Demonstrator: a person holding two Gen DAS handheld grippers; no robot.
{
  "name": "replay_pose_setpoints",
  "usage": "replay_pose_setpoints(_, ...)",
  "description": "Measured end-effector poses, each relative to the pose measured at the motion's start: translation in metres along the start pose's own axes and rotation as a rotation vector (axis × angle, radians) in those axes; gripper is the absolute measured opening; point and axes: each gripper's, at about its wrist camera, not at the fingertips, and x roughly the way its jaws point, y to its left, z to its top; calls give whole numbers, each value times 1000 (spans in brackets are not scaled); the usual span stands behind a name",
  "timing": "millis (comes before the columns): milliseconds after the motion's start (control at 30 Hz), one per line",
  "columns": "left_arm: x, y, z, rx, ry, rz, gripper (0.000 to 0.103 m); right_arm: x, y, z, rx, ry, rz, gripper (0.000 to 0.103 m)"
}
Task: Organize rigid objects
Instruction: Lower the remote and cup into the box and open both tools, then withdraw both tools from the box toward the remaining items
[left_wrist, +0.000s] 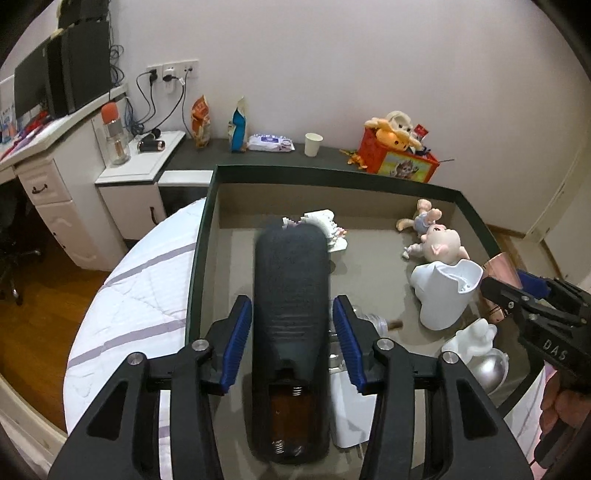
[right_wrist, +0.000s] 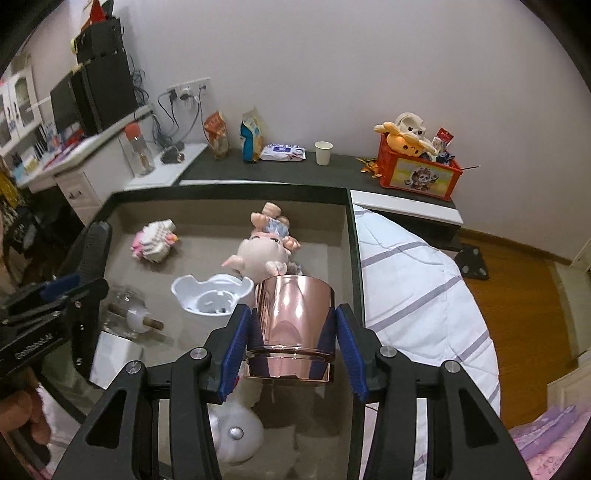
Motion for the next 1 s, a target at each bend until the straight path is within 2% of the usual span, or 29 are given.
replay_pose_setpoints(67,-2,-3,0,7,7,5,63,1,-1,-2,-2,-2,-20,51)
replay_pose_setpoints(100,-5,-6,0,16,1,8,67,0,-2,-1,-1,-6,-18,58)
replay_pose_setpoints(200,-18,-8,-1,13,-14,10,88,-10,-3,-3,5,-26,29,72)
replay_pose_setpoints(233,-25,-7,-1,7,-31,18,94,-14,-1,-3,-3,-37,28,81)
replay_pose_setpoints(333,-44,-4,-5,-10,-66,26,103,-30,-3,-5,9,-72,13,84)
replay_pose_setpoints(467,-67,2,-12,-19,-87,58,103,-54,-14,-11,65,-105,43,91)
replay_pose_setpoints(700,-113,2,-50,-6,-138,72,103,-108,-20,-44,138,-141,105,92)
replay_pose_setpoints(733,-121,2,-58,-6,-147,68,103,-112,-20,-49,143,-143,113,95)
replay_pose_setpoints(767,-126,1,-63,-7,-149,67,103,-118,-18,-54,149,-145,120,103)
replay_pose_setpoints(1000,-158,-14,-101,31,-126,91,103,-153,5,-94,132,-146,139,103)
